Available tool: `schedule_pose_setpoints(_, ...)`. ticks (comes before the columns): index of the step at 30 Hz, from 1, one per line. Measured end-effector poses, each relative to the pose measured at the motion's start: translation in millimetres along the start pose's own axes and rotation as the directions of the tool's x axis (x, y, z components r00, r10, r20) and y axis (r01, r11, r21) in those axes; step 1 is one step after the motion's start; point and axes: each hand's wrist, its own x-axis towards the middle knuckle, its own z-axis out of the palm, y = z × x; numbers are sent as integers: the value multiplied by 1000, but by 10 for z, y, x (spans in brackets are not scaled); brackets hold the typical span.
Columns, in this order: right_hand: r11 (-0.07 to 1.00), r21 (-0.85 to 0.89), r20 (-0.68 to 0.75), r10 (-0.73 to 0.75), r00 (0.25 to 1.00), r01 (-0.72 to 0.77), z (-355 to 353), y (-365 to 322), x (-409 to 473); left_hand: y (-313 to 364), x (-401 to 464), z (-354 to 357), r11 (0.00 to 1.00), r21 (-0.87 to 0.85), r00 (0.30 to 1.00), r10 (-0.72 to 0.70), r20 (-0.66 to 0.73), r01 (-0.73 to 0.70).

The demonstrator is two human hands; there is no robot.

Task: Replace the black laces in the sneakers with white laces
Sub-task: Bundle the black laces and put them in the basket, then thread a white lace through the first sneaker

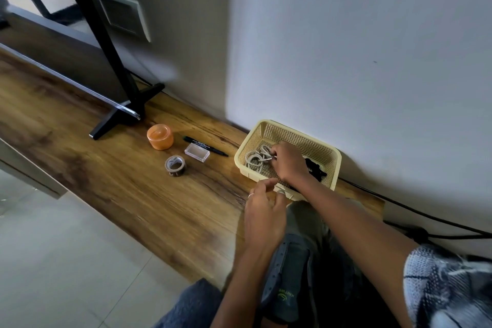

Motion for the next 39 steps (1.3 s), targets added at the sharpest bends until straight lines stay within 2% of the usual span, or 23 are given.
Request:
schedule_pose_setpoints(3, 996, 76, -22, 46, 999, -44, -19, 22, -8, -12, -1, 0, 1000, 0, 1000, -3, 1, 3)
schedule_pose_setpoints(6, 965, 241, -46, 117, 992, -103, -148, 33, -34, -15, 0, 0, 1000, -4, 1000, -9, 0, 9)
schedule_pose_setpoints(9, 899, 412, -70, 195, 978, -150, -325, 63, -102, -9, 4, 5, 1000, -4, 1000, 3, -9, -3)
schedule_pose_setpoints(15, 754, 632, -97, 306, 947, -179, -691, 103, -354, 4, 6, 7, 999, -19, 998, 26, -57, -27)
schedule_pose_setpoints(18, 676, 715, -70, 319, 945, -176, -931, 126, -583, 36, -59, -27, 994, -12, 987, 108, -115, -110)
schedule_pose_setpoints(21, 555, 815, -24, 322, 947, -168, -1242, 98, -948, 86, -194, -107, 972, 55, 963, 233, -137, -228)
schedule_pose_setpoints(26, 418, 898, -6, 326, 945, -139, -1651, 40, -1770, 198, -738, -163, 948, 59, 936, 317, -152, -312)
schedule_pose_setpoints(30, 387, 907, 31, 326, 945, -164, -1689, 34, -2431, 245, -1416, -90, 958, -100, 963, 262, -67, -267)
schedule_pose_setpoints(33, 373, 914, 37, 314, 949, -159, -1671, -44, -2822, 361, -1810, -79, 956, -228, 980, 196, 37, -182)
schedule_pose_setpoints(37, 366, 923, 19, 272, 962, -121, -1737, -204, -3272, 595, -2142, -73, 942, -313, 977, 170, 131, -122)
schedule_pose_setpoints(39, 333, 935, 26, 277, 960, -122, -1791, -247, -3430, 677, -2234, -75, 947, -286, 976, 183, 116, -144)
